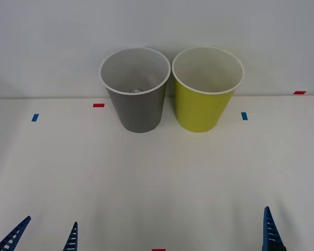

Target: Put cans in the gray bin and PET bottles in the light green bin.

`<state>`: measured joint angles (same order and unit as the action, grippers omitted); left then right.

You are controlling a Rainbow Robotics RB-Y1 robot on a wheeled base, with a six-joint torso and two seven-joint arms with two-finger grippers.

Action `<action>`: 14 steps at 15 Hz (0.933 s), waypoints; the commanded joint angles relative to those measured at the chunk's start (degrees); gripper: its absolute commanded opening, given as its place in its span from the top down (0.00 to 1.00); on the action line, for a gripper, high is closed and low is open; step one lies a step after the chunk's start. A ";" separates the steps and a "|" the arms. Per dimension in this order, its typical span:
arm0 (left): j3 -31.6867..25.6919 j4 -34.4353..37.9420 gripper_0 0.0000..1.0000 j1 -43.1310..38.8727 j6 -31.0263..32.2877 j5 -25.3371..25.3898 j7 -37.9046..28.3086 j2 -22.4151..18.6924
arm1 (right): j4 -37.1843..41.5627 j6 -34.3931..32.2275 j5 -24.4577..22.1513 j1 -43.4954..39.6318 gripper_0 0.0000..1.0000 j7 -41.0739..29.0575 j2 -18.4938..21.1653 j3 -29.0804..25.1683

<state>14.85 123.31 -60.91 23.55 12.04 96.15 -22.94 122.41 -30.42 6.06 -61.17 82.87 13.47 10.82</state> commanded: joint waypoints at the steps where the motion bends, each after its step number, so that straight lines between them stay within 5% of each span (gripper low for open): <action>1: 0.00 0.00 0.00 0.00 0.00 0.00 0.00 0.00 | 0.02 0.01 0.01 -0.01 0.00 0.01 -0.02 -0.01; 14: 0.00 0.00 0.00 0.00 0.00 0.00 0.00 0.00 | 0.02 0.01 0.01 -0.01 0.00 0.01 -0.02 -0.01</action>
<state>14.85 123.31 -60.91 23.55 12.04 96.15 -22.94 122.42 -30.42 6.06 -61.17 82.88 13.45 10.81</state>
